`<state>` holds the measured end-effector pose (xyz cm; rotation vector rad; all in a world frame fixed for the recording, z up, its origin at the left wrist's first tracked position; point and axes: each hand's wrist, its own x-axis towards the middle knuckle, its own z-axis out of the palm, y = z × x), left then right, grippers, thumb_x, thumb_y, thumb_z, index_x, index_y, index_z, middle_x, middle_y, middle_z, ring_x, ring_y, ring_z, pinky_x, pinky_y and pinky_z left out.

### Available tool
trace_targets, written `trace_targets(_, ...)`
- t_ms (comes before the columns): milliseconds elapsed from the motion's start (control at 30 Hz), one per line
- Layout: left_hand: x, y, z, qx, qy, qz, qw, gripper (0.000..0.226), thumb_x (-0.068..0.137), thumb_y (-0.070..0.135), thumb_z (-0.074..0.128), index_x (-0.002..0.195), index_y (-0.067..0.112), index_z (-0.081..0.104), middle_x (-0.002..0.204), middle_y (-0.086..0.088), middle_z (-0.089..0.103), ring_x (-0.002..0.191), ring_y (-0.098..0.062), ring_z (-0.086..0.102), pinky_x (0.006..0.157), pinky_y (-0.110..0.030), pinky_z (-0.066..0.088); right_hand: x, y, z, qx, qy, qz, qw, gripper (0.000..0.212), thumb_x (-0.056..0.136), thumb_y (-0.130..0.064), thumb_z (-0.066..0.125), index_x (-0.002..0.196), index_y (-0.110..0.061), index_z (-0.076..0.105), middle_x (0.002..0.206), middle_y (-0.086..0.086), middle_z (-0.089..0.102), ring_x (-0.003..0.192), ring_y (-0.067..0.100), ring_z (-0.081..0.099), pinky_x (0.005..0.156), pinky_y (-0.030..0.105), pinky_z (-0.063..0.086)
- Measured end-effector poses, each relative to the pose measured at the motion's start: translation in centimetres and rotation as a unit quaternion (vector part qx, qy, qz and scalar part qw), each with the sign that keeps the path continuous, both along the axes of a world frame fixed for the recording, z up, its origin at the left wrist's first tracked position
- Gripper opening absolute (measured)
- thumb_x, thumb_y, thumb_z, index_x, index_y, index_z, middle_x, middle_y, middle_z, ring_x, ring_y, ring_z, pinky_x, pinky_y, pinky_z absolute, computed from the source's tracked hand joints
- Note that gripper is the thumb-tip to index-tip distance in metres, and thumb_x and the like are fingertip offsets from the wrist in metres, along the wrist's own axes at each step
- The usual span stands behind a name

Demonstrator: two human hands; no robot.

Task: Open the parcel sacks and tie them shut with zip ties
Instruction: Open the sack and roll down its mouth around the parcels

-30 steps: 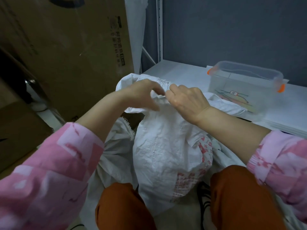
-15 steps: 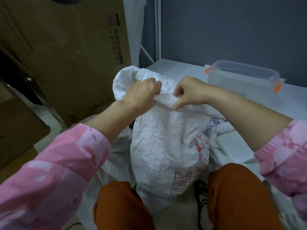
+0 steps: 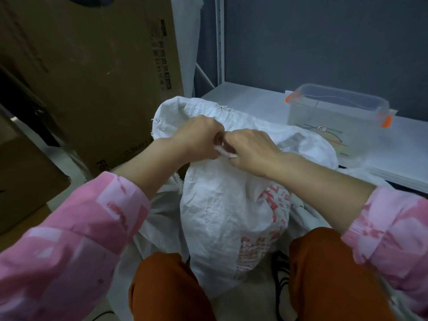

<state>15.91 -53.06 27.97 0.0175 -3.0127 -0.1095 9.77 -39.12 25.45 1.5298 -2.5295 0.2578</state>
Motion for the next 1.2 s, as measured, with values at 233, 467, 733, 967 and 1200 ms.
trace_targets(233, 1.2, -1.7, -2.9, -0.121, 0.131, -0.090, 0.980, 0.027, 0.064, 0.000, 0.062, 0.070, 0.017, 0.041, 0.067, 0.000, 0.049, 0.051, -0.023, 0.041, 0.046, -0.028, 0.028, -3.1, 1.3, 2.3, 0.106, -0.145, -0.074, 0.981, 0.043, 0.061, -0.038, 0.084, 0.090, -0.018, 0.059, 0.083, -0.009, 0.049, 0.084, 0.017, 0.051, 0.070, 0.031, 0.045)
trace_targets(467, 1.5, -1.2, -2.3, -0.033, 0.022, 0.000, 0.999, 0.023, 0.072, 0.012, 0.066, 0.080, 0.020, 0.046, 0.088, 0.004, 0.047, 0.078, -0.021, 0.053, 0.060, -0.031, 0.039, -0.7, 1.2, -0.2, 0.087, 0.113, -0.046, 0.989, 0.022, 0.080, 0.005, 0.048, 0.095, -0.011, 0.043, 0.087, 0.006, 0.047, 0.069, 0.029, 0.043, 0.058, 0.035, 0.029)
trace_targets(733, 0.1, 1.4, 0.3, 0.101, -0.105, 0.035, 0.989, 0.020, 0.073, 0.029, 0.075, 0.073, 0.018, 0.058, 0.071, 0.003, 0.057, 0.069, -0.017, 0.055, 0.057, -0.023, 0.041, 0.9, 0.8, -1.5, -0.021, 0.129, -0.013, 0.991, 0.027, 0.088, -0.002, 0.048, 0.115, -0.003, 0.050, 0.095, 0.017, 0.056, 0.073, 0.036, 0.061, 0.054, 0.035, 0.030)
trace_targets(967, 0.4, -0.6, -1.6, 0.034, -0.039, 0.065, 0.997, 0.015, 0.077, 0.022, 0.071, 0.083, 0.024, 0.057, 0.084, 0.005, 0.056, 0.083, -0.019, 0.054, 0.068, -0.030, 0.042, -2.2, 2.8, 1.5, 0.029, -0.124, -0.072, 0.989, 0.055, 0.068, -0.032, 0.082, 0.110, -0.018, 0.050, 0.105, 0.000, 0.042, 0.089, 0.018, 0.047, 0.073, 0.030, 0.038)
trace_targets(1200, 0.8, -0.8, -1.9, 0.026, -0.012, 0.074, 0.997, 0.016, 0.075, 0.013, 0.067, 0.075, 0.021, 0.053, 0.077, 0.006, 0.055, 0.079, -0.020, 0.054, 0.063, -0.029, 0.036, -2.3, 3.5, -1.4, 0.116, 0.085, -0.061, 0.988, 0.013, 0.080, -0.004, 0.053, 0.090, -0.011, 0.049, 0.087, 0.004, 0.054, 0.075, 0.026, 0.052, 0.053, 0.030, 0.031)
